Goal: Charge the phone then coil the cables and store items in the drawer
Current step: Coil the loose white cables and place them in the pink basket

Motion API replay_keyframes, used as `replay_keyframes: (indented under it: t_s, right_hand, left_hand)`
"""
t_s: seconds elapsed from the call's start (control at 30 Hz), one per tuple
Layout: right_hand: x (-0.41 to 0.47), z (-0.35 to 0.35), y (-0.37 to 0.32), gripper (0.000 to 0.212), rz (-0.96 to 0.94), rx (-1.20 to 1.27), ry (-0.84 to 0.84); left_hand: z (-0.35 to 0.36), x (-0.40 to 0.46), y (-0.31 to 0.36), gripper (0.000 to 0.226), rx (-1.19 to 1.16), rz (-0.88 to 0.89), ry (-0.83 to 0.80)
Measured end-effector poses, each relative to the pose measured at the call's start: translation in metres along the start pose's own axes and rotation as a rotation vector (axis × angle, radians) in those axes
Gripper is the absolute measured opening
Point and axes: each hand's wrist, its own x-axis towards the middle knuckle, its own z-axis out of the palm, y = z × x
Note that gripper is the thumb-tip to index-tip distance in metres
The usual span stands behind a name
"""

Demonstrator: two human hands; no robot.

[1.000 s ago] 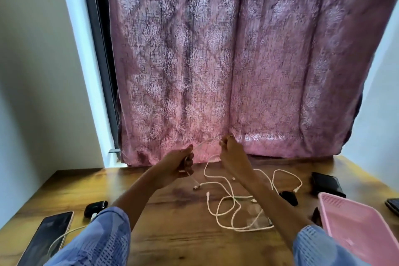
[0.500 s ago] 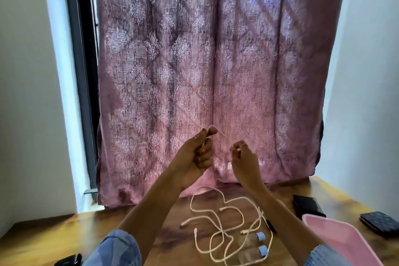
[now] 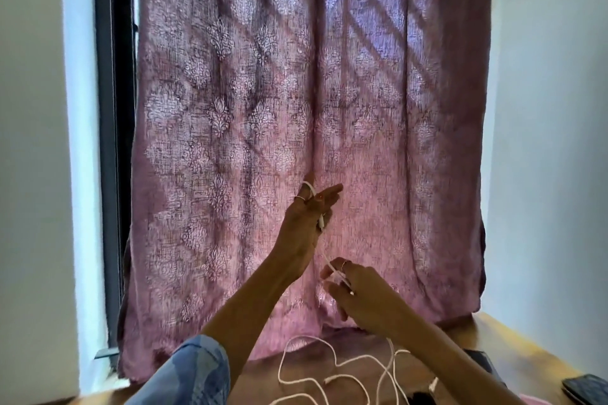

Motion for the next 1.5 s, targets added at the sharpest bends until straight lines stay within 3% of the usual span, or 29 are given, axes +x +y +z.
replay_keyframes:
  t_s: [0.07, 0.2, 0.37, 0.5, 0.6, 0.83, 0.97, 1.13, 1.3, 1.4, 1.5]
  right_hand:
    - [0.001, -0.009, 0.002, 0.016, -0.011, -0.018, -0.027]
    - [0.013, -0.034, 0.013, 0.017, 0.001, -0.159, 0.084]
    - [0.031, -0.081, 0.03, 0.015, -0.093, -0.137, 0.171]
    - [0.036, -0.114, 0.048, 0.016, -0.199, -0.059, 0.133]
    - [0.039, -0.13, 0.069, 0.013, -0.209, 0.041, 0.093]
    - [0.059, -0.14, 0.109, 0.005, -0.265, 0.213, 0.157]
    - [0.075, -0.132, 0.119, 0.005, -0.316, 0.334, 0.221]
    - [0.081, -0.105, 0.125, 0.022, -0.292, 0.678, 0.208]
    - [0.084, -0.086, 0.128, 0.038, -0.138, 1.079, 0.12]
    - [0.084, -0.077, 0.129, 0.039, -0.077, 1.079, 0.012]
    - [0.079, -0.075, 0.127, 0.034, -0.078, 0.918, -0.069]
  left_hand:
    - [0.001, 0.003, -0.008, 0.047, 0.179, 0.052, 0.027]
    - [0.007, 0.01, -0.024, 0.046, 0.479, 0.151, 0.012]
    - [0.023, 0.021, -0.039, 0.045, 0.899, 0.157, -0.122]
    - [0.045, 0.027, -0.046, 0.024, 0.721, -0.046, -0.097]
    - [0.055, 0.027, -0.051, 0.024, 0.606, -0.18, -0.07]
    - [0.074, 0.022, -0.064, 0.044, 0.453, -0.198, -0.078]
    - [0.085, 0.025, -0.062, 0.033, 0.294, -0.255, -0.073]
    - [0.099, 0.041, -0.054, 0.029, -0.125, -0.197, -0.007]
    - [0.122, 0.057, -0.036, 0.021, -0.402, -0.052, 0.005]
    - [0.13, 0.069, -0.029, 0.014, -0.383, 0.024, 0.015]
    - [0.129, 0.079, -0.027, 0.016, -0.291, 0.077, 0.077]
